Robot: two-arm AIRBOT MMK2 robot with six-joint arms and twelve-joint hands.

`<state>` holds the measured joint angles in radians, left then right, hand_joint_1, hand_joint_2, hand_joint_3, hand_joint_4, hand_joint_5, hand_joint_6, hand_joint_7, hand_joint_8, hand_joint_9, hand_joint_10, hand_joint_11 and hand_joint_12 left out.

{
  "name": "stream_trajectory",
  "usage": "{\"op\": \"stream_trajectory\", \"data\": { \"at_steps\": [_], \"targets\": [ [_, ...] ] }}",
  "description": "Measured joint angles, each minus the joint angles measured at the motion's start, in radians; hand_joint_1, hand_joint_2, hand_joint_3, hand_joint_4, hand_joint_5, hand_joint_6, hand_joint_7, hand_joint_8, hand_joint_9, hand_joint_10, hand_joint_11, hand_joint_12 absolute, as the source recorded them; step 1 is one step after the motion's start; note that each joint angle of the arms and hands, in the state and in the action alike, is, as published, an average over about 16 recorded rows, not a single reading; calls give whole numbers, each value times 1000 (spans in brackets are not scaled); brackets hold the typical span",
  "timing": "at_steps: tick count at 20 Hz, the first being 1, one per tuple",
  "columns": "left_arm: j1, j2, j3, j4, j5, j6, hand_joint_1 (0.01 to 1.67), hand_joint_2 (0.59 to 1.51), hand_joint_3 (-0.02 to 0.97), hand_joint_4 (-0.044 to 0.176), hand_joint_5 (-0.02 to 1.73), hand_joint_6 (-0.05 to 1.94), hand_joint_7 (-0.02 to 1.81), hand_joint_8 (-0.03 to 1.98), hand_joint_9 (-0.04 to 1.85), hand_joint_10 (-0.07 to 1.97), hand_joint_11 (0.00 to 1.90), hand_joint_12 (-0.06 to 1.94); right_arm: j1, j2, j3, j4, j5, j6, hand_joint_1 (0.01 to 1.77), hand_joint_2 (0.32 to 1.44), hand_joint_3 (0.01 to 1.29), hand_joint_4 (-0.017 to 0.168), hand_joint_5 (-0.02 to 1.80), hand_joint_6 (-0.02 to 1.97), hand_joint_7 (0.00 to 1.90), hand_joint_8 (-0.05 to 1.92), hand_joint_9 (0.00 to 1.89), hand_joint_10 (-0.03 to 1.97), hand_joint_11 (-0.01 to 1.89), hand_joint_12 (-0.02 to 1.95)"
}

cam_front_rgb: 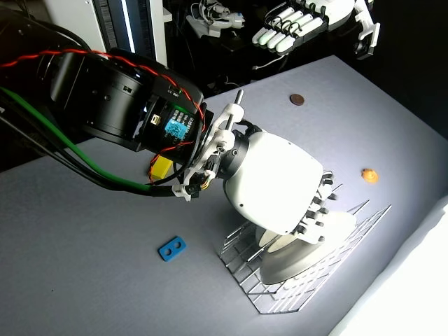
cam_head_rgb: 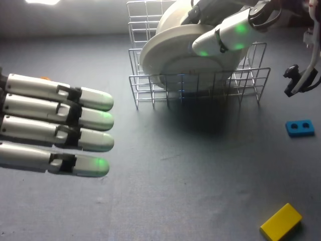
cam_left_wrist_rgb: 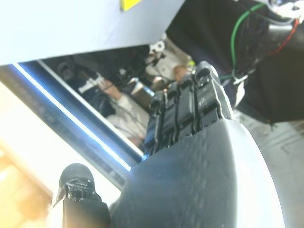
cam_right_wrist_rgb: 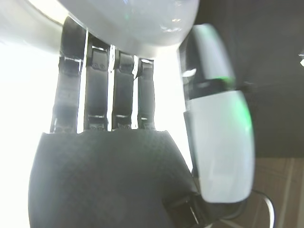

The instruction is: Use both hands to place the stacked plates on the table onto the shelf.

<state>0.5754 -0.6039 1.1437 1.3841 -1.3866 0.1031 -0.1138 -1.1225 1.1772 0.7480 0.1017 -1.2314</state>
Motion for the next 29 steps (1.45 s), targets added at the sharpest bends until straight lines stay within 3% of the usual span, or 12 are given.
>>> {"op": "stream_trajectory", "data": {
  "at_steps": [3,6,11,15,18,22,26,29],
  "targets": [
    [0,6,-3,-3,6,6,22,1024,12,-1,102,9,54,9,29,9,22,17,14,10,-18,-24,-1,0,929,1112,11,1,714,305,856,93,783,169,390,1135],
    [0,9,-2,-5,9,9,22,1024,12,-1,101,9,58,9,31,9,23,17,31,31,-53,-73,3,0,906,1093,11,-2,720,126,864,10,801,81,369,1104],
    [0,15,1,-2,8,11,22,1026,12,-1,112,9,77,9,46,9,27,22,49,97,-153,-202,34,0,884,1088,11,-1,737,105,885,8,835,78,373,1109],
    [1,17,5,2,6,13,24,1049,12,-1,177,10,167,10,126,12,66,97,43,171,-253,-318,67,0,769,1089,11,-1,790,141,943,41,889,122,421,1167],
    [1,17,8,5,4,14,40,1077,12,0,284,115,295,121,247,142,151,381,23,234,-334,-405,94,0,670,1084,10,0,825,398,986,248,924,381,493,1316],
    [1,17,7,6,2,15,58,1110,10,1,571,568,610,576,538,602,423,850,-15,320,-436,-503,124,7,540,1076,11,1,917,844,1057,711,1013,837,730,1508],
    [1,17,6,6,2,16,75,1139,9,3,752,802,815,812,735,846,596,1159,-39,367,-488,-545,136,11,425,1073,11,2,982,1131,1110,985,1070,1126,873,1636],
    [1,17,5,5,1,16,91,1159,8,4,915,1053,997,1067,907,1111,757,1485,-57,396,-519,-567,141,15,371,1067,11,3,1012,1457,1139,1287,1102,1456,993,1783]
  ]
}}
